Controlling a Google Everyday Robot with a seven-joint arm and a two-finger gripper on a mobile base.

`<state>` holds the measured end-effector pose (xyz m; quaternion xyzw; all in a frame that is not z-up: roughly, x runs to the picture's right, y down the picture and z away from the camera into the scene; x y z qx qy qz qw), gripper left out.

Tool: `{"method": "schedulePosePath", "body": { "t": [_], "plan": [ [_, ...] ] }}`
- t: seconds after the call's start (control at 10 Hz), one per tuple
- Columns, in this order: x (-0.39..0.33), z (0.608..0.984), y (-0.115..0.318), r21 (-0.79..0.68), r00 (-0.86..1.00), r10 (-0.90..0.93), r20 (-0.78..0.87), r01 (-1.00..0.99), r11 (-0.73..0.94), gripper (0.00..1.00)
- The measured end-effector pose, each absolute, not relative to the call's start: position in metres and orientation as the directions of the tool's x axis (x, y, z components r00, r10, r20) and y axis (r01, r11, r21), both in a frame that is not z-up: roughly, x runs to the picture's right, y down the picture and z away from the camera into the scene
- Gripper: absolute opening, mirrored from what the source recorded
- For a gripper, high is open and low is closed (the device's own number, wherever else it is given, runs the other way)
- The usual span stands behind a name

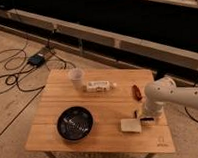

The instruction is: Place the eraser in the ceramic cup

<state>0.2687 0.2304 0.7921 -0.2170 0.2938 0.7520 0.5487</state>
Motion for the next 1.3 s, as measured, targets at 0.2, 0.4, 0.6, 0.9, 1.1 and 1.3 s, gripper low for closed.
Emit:
{"method": "schedulePosePath", "body": {
  "t": [0.2, 0.4, 0.6, 0.9, 1.1, 1.3],
  "plan": [
    [0.281, 0.807, 0.229, 0.165, -0.263, 0.723, -0.639, -0.965, -0.204, 0.65],
    [0.294, 0.814, 0.231, 0.157, -0.255, 0.728, -0.637, -0.967, -0.201, 0.65],
    [0.31, 0.817, 0.23, 0.166, -0.265, 0.73, -0.63, -0.964, -0.207, 0.65],
    [0.331, 0.814, 0.227, 0.184, -0.284, 0.727, -0.625, -0.959, -0.216, 0.65],
    [0.334, 0.808, 0.222, 0.17, -0.287, 0.729, -0.621, -0.958, -0.233, 0.65],
    [0.337, 0.799, 0.222, 0.155, -0.285, 0.728, -0.623, -0.958, -0.243, 0.65]
  ]
}}
